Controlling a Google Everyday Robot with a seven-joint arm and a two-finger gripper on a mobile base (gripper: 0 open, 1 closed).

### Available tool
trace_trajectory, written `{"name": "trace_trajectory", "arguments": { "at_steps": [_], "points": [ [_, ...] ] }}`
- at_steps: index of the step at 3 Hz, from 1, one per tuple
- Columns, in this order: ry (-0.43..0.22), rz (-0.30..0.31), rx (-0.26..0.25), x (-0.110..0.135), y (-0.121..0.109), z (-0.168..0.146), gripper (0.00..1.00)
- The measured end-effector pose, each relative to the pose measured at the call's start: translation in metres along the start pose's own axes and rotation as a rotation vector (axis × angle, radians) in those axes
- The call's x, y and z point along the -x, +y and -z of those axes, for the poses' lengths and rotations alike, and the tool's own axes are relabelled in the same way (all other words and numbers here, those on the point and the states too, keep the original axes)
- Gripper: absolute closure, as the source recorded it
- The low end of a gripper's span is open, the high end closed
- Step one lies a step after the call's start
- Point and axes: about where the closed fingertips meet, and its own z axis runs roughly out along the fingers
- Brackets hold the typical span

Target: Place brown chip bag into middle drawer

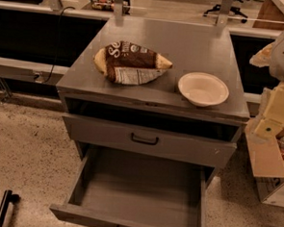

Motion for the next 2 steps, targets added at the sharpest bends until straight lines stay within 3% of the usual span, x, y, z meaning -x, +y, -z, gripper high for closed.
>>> {"name": "trace_trajectory", "arguments": {
  "at_steps": [1,2],
  "points": [
    [-0.010,0.013,-0.016,0.004,-0.004,0.000,0.00],
    [-0.077,0.107,-0.067,0.037,-0.038,-0.012,0.00]
  ]
}}
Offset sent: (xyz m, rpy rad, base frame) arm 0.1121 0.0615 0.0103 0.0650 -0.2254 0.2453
